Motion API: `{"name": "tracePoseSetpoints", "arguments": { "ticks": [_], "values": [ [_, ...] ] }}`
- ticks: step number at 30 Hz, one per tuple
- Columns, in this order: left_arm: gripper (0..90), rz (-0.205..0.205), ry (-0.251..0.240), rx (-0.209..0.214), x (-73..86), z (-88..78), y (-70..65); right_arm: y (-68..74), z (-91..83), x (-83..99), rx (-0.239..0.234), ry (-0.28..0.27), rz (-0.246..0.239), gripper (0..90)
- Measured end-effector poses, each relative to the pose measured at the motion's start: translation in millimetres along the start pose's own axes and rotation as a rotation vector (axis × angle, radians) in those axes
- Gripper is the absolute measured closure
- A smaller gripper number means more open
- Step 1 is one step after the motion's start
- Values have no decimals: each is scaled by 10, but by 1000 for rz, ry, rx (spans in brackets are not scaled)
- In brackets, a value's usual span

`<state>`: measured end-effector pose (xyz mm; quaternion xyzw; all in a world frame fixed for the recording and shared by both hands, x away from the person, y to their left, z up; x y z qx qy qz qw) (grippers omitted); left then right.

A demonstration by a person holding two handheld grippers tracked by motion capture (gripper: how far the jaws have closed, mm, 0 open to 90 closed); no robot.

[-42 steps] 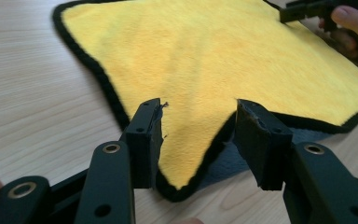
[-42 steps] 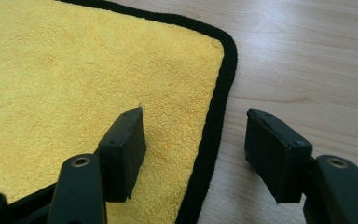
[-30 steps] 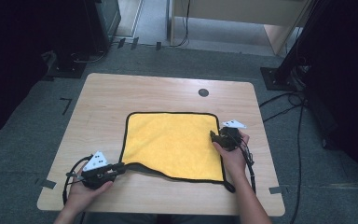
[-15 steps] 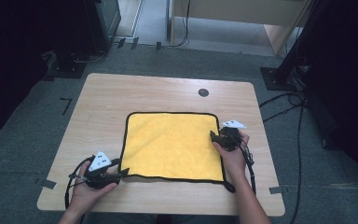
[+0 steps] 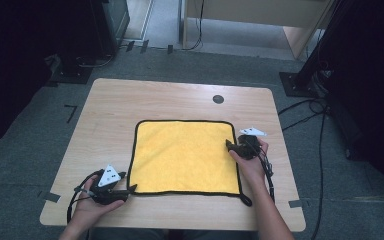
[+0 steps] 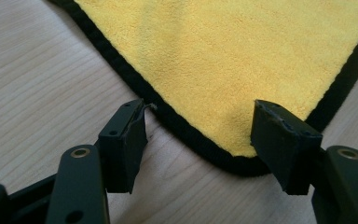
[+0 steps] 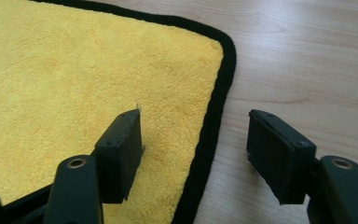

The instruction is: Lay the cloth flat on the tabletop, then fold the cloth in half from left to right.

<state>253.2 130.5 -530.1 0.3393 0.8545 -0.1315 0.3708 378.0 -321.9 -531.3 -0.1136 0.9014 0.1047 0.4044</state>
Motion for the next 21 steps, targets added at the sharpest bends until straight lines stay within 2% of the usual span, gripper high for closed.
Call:
{"name": "tracePoseSetpoints", "arguments": {
  "ticks": [2, 5, 10, 12, 15, 21],
  "values": [
    [334, -6, -4, -9, 4, 3, -4, 35, -22, -64, -1, -19, -5, 356],
    [324, -7, -3, -7, 1, 8, -1, 184, -55, -211, -13, -37, -10, 374],
    [320, -8, -5, -11, 5, 7, -5, 615, -57, -485, -86, -68, -115, 358],
    [320, -6, -5, -13, 8, 5, -4, 772, -28, -582, -112, -78, -144, 351],
    [319, -13, -6, -19, 10, 5, -10, 976, 28, -711, -157, -94, -148, 346],
    [310, -42, -6, -46, 5, 10, -44, 1338, 156, -911, -207, -99, -186, 343]
  ]
}}
Point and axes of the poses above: each handheld gripper's, and its own axes: z roughly forward along the jaws, x roughly out of its underside, y roughly to its left, the point moved 2 cm from there along z, roughly forward along the jaws, and after that the axes turned 3 degrees about -x, right-handed, at the moved point
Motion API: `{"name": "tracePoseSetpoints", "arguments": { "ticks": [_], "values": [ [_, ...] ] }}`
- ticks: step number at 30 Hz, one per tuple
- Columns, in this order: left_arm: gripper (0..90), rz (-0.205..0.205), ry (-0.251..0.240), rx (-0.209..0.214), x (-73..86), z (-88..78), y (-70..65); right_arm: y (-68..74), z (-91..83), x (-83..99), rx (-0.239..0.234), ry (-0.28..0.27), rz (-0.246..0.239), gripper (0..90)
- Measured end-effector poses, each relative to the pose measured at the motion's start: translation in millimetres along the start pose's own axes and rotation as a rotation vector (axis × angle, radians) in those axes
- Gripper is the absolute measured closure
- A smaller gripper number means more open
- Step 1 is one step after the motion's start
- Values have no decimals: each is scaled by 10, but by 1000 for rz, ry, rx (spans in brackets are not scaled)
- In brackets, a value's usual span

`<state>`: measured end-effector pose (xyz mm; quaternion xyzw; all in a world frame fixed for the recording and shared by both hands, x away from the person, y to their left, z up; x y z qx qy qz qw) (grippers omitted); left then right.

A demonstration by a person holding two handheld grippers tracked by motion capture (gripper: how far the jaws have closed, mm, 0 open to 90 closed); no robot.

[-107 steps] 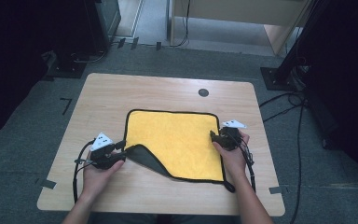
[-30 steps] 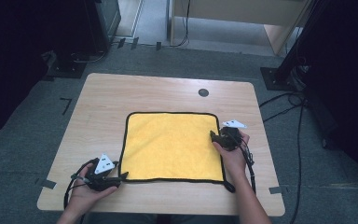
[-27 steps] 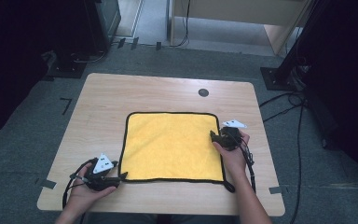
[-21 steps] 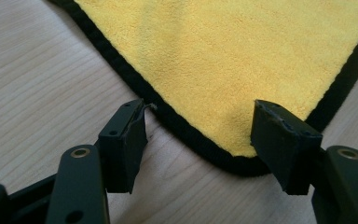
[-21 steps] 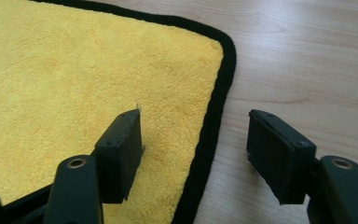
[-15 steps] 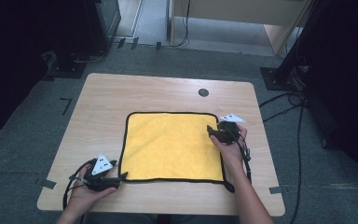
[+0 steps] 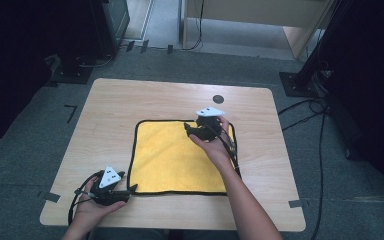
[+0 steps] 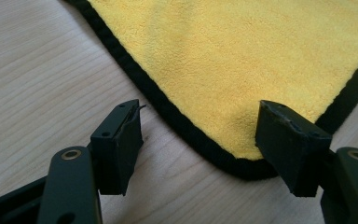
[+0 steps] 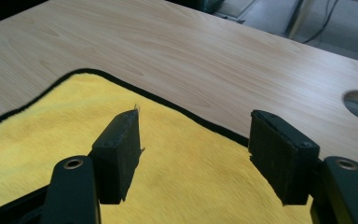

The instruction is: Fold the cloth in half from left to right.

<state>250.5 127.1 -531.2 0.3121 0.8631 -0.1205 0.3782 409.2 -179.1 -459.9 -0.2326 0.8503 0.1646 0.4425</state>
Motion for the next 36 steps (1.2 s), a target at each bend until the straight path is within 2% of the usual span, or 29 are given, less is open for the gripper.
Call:
{"name": "tracePoseSetpoints", "arguments": {
  "ticks": [3, 5, 12, 17, 27, 31, 36],
  "values": [
    [306, -23, -1, -24, 9, -8, -29, 124, 119, -83, -21, 1, -9, 353],
    [307, -23, 1, -34, 19, -19, -35, 202, 203, -122, -34, 5, -12, 360],
    [304, -19, 2, -26, 19, -19, -24, 489, 476, -200, -95, 32, -36, 431],
    [304, -13, 2, -24, 17, -18, -20, 697, 657, -242, -112, 61, -76, 482],
    [311, -24, 5, -35, 24, -31, -39, 1061, 1086, -331, -137, 117, -93, 534],
    [316, -41, 18, -50, 30, -55, -55, 1139, 1276, -333, -128, 145, -79, 531],
    [318, -45, 21, -58, 33, -62, -62, 1141, 1479, -259, -104, 190, -64, 506]
  ]
}}
Point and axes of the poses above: each handheld gripper's, and its own axes: z roughly forward along the jaws, x roughly out of its underside, y roughly to its left, the point moved 2 cm from there along z, roughly forward along the jaws, and after that the axes turned 3 degrees about -x, right-handed, at the moved point
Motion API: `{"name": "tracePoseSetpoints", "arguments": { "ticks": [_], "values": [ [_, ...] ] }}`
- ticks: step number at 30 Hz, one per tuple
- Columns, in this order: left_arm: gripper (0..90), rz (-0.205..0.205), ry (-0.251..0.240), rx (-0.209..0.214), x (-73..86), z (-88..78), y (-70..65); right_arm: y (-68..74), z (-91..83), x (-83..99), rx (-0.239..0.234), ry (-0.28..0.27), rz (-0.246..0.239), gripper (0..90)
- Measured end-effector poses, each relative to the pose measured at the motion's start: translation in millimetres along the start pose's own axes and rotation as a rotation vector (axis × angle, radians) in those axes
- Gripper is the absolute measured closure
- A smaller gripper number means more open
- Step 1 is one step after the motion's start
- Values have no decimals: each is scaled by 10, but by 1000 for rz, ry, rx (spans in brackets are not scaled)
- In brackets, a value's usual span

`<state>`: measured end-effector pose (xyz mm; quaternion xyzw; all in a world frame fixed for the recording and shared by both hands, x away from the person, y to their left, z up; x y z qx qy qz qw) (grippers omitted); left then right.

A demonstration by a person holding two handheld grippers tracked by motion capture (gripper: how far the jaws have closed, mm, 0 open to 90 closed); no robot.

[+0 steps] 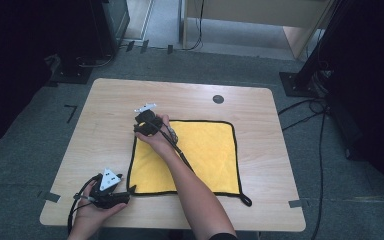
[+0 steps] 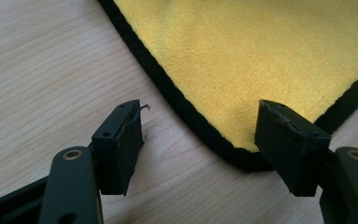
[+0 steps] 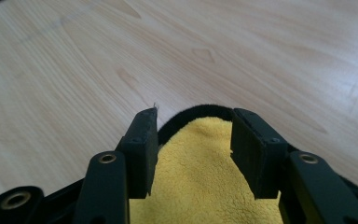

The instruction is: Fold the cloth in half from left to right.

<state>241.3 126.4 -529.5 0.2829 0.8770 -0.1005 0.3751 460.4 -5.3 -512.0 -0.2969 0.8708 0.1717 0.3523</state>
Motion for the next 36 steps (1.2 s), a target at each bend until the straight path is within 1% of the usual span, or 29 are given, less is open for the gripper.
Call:
{"name": "tracePoseSetpoints", "arguments": {
  "ticks": [3, 4, 5, 7, 8, 9, 10, 12, 13, 15, 16, 18, 19, 20, 22, 23, 24, 26, 29, 30, 31, 32, 34, 36],
  "values": [
    [326, -2, 8, -13, -8, -9, -24, -31, 102, 57, 6, 26, 0, 491],
    [346, 1, 11, -8, -10, -15, -36, -30, 108, 60, 5, 18, 0, 494],
    [381, 4, 13, -3, -11, -20, -40, -28, 115, 56, 14, 17, -5, 510],
    [420, 6, 14, 5, -14, -26, -50, -23, 121, 43, 22, 26, -14, 533],
    [448, 10, 13, 15, -15, -29, -63, -23, 124, 35, 23, 26, -6, 569],
    [489, 14, 15, 19, -18, -33, -68, -41, 130, 24, 29, 24, -4, 626],
    [515, 19, 15, 27, -21, -37, -79, -50, 131, 15, 34, 26, 10, 660],
    [604, 34, 20, 40, -25, -45, -96, -91, 140, -11, 48, 29, 40, 794],
    [625, 33, 24, 44, -28, -47, -98, -110, 147, -22, 42, 28, 58, 839],
    [687, 28, 25, 55, -28, -52, -90, -138, 163, -45, 29, 29, 86, 885],
    [711, 20, 24, 60, -27, -53, -80, -142, 169, -61, 32, 38, 84, 890],
    [757, 15, 26, 65, -22, -59, -56, -111, 184, -96, 52, 59, 44, 896],
    [775, 10, 27, 65, -20, -61, -46, -97, 187, -107, 61, 60, 21, 898],
    [784, 10, 26, 60, -19, -64, -41, -83, 188, -120, 73, 53, -5, 898],
    [810, 17, 24, 36, -15, -72, -35, -75, 177, -139, 85, 27, -11, 900],
    [817, 21, 25, 28, -13, -76, -22, -82, 172, -146, 83, 17, -7, 900],
    [819, 14, 23, 22, -10, -79, -10, -91, 165, -153, 79, 5, 10, 900],
    [839, 2, 22, -3, -2, -93, 26, -108, 140, -174, 72, -21, 42, 900],
    [859, -12, 14, -35, 2, -136, 80, -115, 80, -231, 51, -56, 58, 900],
    [866, -7, 7, -42, -6, -164, 95, -113, 57, -257, 35, -65, 63, 900],
    [873, 12, 1, -59, -20, -210, 97, -114, 36, -289, 23, -73, 59, 900],
    [877, 54, -18, -106, -61, -300, 85, -109, 12, -323, 11, -76, 54, 900],
    [881, 58, -48, -123, -120, -397, 69, -90, -68, -406, -1, -85, 44, 899],
    [881, 64, -99, -136, -211, -510, 12, -101, -150, -469, -11, -101, 34, 899]
  ]
}}
Point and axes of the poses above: each handheld gripper's, and its own axes: z roughly forward along the jaws, x roughly out of its underside, y roughly to its left, the point moved 2 cm from there along z, roughly forward along the jaws, and after that the axes turned 3 degrees about -x, right-handed, at the moved point
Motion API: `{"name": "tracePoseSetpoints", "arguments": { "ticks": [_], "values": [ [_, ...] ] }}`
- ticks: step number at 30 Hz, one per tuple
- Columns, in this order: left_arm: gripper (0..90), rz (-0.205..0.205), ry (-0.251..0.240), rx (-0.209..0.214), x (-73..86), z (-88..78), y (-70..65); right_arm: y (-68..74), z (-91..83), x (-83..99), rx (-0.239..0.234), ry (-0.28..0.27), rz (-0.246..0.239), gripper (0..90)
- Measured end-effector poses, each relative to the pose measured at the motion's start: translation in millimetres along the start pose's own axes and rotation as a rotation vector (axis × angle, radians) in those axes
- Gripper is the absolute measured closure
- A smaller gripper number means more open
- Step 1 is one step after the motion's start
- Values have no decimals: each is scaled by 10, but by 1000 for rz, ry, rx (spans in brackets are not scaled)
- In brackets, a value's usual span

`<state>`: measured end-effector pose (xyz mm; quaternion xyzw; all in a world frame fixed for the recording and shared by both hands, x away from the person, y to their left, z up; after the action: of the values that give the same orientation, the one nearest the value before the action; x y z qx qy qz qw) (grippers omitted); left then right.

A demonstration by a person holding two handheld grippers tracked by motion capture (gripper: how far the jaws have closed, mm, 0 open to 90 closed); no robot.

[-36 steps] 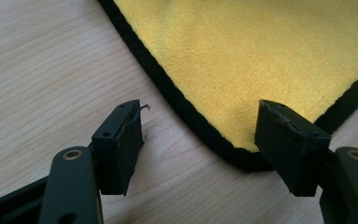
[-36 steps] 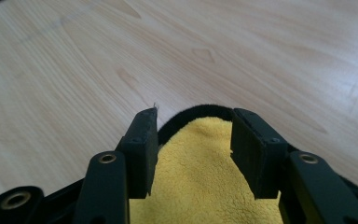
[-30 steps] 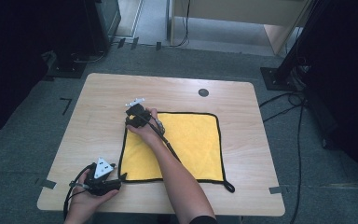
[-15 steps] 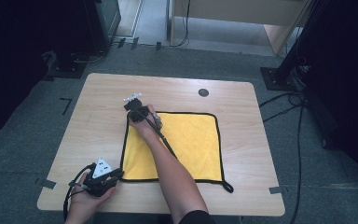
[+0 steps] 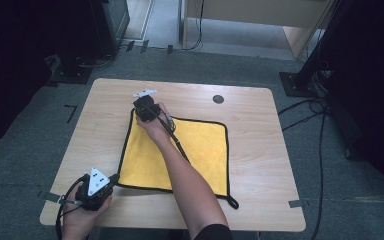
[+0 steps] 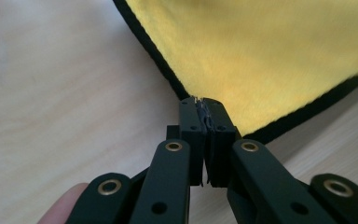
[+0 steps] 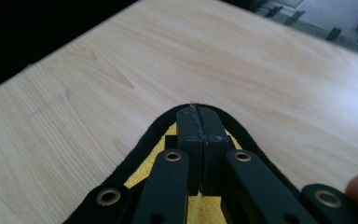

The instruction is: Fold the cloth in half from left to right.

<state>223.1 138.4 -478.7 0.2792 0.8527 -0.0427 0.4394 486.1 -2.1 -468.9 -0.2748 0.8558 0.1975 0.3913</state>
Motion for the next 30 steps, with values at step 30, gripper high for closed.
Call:
{"name": "tracePoseSetpoints", "arguments": {
  "ticks": [30],
  "values": [
    [744, 136, -94, 406, -1062, 761, -1860, -1594, -1546, 761, 113, -80, 176, 860]
  ]
}}
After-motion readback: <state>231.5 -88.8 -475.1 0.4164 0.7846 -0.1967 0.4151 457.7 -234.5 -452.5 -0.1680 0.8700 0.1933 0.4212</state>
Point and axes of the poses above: each handheld gripper's, and its own axes: z roughly forward along the jaws, x roughly out of its underside, y roughly to its left, the point moved 2 cm from there along z, roughly forward along the jaws, and after that the axes turned 3 degrees about -x, right-handed, at the moved point
